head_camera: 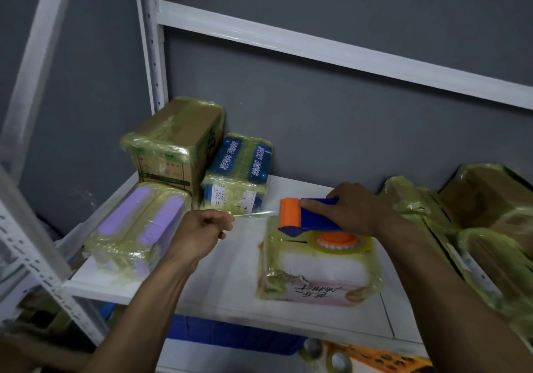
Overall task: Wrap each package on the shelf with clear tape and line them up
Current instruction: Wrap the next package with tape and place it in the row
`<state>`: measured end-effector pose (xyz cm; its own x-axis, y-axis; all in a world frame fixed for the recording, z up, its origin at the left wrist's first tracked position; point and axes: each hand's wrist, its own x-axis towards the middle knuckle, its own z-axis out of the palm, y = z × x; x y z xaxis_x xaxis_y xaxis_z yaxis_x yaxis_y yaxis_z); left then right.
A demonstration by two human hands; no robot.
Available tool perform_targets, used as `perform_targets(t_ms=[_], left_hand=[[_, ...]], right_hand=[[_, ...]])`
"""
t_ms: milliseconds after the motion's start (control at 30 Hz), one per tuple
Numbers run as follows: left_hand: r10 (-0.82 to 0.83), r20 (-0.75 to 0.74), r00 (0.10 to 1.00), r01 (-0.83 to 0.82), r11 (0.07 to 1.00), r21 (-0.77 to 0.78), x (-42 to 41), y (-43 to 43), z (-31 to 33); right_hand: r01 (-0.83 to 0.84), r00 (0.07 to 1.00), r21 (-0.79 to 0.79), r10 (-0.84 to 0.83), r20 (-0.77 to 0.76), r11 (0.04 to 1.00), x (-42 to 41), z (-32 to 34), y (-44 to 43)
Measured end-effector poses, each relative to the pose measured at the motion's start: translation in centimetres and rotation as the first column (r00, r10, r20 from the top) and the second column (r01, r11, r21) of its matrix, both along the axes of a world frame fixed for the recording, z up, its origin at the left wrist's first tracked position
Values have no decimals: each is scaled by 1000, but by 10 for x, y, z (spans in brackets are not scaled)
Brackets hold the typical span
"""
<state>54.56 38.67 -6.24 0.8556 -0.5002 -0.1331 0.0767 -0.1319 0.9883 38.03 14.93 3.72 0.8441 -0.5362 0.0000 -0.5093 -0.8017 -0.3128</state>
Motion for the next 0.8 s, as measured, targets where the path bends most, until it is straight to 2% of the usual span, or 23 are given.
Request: perform_targets(t_ms=[100, 233, 500, 600, 800], left_hand=[[-22, -37, 999, 25, 997, 75, 2, -2, -15], [32, -210, 977, -30, 999, 14, -4, -3, -31], [99, -182, 978, -103, 995, -9, -19, -6, -59], [91, -228, 969, -90, 996, 15, -24, -7, -71], [71, -246, 967, -77, 997, -13, -34, -16, -95]], right_hand=[[-6, 998, -69, 2, -61, 998, 0, 2, -2], [-20, 992, -131, 3, -124, 991, 6, 1, 5], [-31, 970, -207, -21, -242, 978, 20, -9, 13], [-23, 960, -206, -36, -278, 978, 28, -16, 14], [-5, 961, -263, -68, -269, 965, 36, -23, 15]])
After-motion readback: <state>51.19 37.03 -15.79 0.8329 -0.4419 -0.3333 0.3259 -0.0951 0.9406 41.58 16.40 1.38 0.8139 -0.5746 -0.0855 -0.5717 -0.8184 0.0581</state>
